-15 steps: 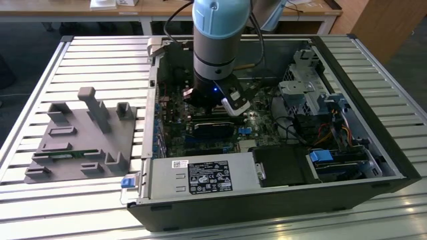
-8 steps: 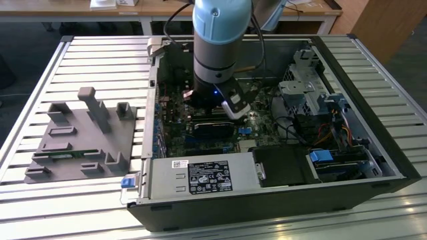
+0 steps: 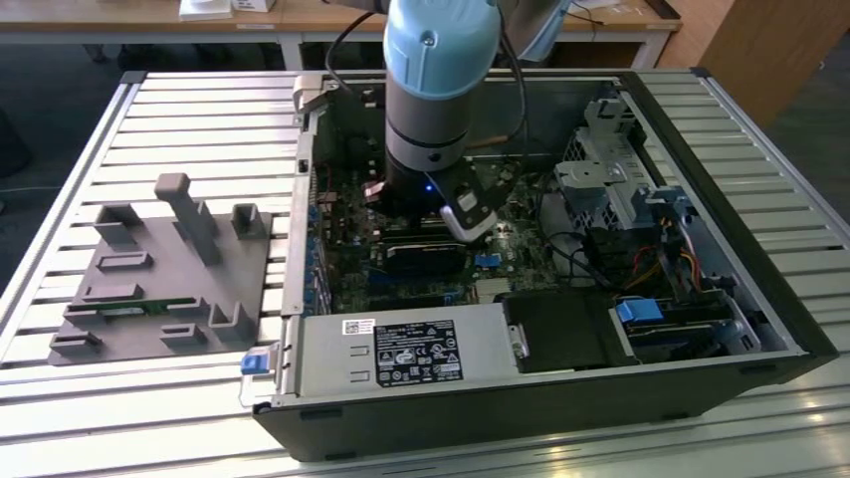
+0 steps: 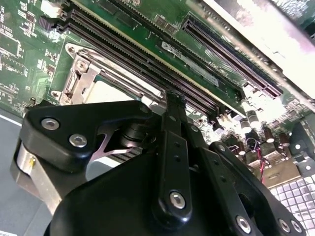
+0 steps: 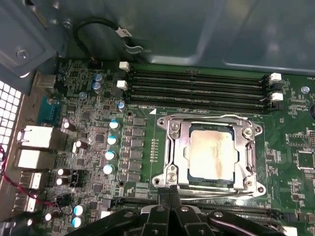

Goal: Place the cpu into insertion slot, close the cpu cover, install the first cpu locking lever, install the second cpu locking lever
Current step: 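Install the second cpu locking lever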

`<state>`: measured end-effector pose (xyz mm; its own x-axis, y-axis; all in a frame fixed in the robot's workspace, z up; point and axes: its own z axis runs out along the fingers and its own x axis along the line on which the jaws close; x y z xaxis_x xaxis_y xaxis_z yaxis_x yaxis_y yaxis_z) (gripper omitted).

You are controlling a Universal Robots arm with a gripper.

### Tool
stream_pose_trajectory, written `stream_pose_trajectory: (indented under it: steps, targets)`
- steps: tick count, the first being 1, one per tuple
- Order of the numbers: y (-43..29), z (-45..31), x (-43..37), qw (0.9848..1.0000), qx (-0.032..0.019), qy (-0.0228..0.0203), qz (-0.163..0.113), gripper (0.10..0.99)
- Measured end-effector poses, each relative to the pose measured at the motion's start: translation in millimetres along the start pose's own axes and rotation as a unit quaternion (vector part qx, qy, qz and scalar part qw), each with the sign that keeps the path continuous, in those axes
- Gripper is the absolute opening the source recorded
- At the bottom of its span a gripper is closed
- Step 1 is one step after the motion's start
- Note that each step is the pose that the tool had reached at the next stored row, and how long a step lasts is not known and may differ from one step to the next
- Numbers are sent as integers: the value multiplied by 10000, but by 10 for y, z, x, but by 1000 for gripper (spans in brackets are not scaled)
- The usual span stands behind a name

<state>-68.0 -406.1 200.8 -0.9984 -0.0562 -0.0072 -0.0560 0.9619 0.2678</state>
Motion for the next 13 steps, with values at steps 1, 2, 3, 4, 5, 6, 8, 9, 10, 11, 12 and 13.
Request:
stream_pose_trajectory:
  steps: [1,2,3,4,5,6,8,9,10,11,12,13]
  targets:
    - [-2,8,0,10000,-20,-1,-2,106]
    - [-4,15,0,10000,-33,-2,-2,106]
    - [-6,22,1,10000,-46,-3,-3,106]
    - [-9,28,3,10000,-59,-3,-4,106]
    - [-11,33,6,10000,-72,-3,-5,106]
    - [-13,40,9,10000,-86,-4,-6,106]
    - [-16,51,16,9999,-105,-5,-8,106]
    - [-17,56,26,9999,-107,-5,-9,106]
    - [-19,61,31,9999,-108,-5,-10,106]
    - [-20,65,34,9999,-113,-4,-12,106]
    - [-21,70,36,9999,-120,-4,-14,106]
    - [-22,74,36,9999,-129,-4,-15,106]
